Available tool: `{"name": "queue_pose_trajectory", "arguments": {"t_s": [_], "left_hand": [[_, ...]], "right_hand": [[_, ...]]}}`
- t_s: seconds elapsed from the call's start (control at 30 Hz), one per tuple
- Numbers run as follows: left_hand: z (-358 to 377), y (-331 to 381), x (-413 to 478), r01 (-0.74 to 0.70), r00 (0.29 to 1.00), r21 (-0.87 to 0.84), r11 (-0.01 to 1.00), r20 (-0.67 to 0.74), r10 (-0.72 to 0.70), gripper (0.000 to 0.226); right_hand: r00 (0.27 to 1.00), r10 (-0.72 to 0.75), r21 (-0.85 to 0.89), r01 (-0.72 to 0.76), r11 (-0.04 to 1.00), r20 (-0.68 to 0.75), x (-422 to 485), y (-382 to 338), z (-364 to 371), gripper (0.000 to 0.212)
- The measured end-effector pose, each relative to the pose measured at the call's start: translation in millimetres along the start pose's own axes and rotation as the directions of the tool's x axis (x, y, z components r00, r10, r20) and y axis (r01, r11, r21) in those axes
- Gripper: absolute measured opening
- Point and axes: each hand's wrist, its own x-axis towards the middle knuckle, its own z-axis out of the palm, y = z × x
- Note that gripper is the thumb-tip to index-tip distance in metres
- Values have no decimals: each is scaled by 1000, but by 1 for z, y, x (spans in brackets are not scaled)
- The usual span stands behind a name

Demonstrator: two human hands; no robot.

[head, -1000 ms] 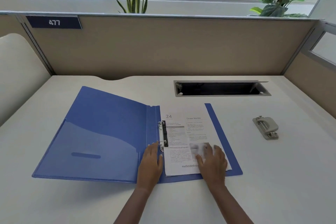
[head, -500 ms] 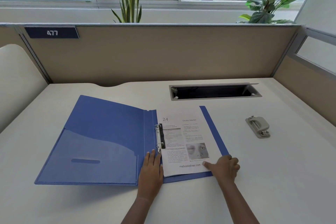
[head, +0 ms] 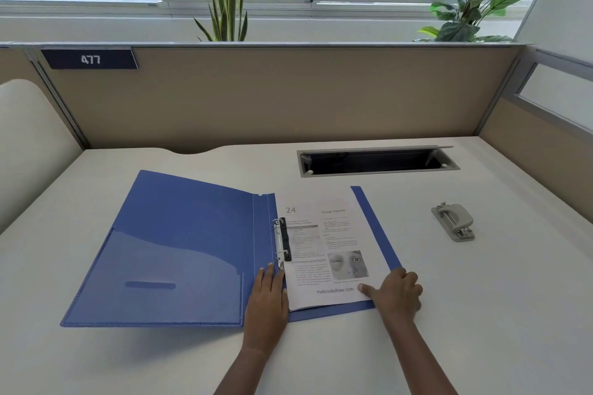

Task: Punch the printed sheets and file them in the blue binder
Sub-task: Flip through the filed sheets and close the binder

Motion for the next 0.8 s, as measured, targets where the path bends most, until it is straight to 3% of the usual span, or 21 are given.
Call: {"name": "queue_pose_trajectory", "arguments": {"t_s": [0.1, 0.2, 0.27, 0.37, 0.5, 0.63, 0.7, 0.8], "left_hand": [[5, -1, 2, 7, 995, -46, 999, -98, -11, 38], [6, 1, 2, 43, 988, -194, 980, -136, -70, 40], [6, 2, 3, 96, 984, -339, 936, -107, -140, 43], [-4, 10, 7, 100, 956, -566, 818, -172, -236, 32], [-36, 30, 11, 100, 929, -753, 651, -164, -332, 25], [-69, 33, 26, 191, 916, -920, 343, 42, -398, 36], [-78, 23, 33, 209, 898, -925, 317, 54, -436, 39], [-85, 3, 38, 230, 878, -931, 282, 73, -473, 26]], "right_hand": [[998, -33, -11, 32, 999, -53, -4, 1, 0, 70], [969, -164, 138, 191, 972, -186, -4, 2, 6, 37], [932, -238, 321, 322, 891, -275, -7, 0, 8, 20], [888, -310, 442, 441, 781, -338, -20, -11, 5, 18], [715, -534, 359, 693, 625, -451, -51, -37, 9, 16], [511, -737, 225, 859, 460, -442, -85, -60, 20, 11], [430, -800, 183, 903, 390, -419, -99, -69, 26, 7], [371, -841, 169, 929, 330, -393, -109, -77, 32, 16]]}}
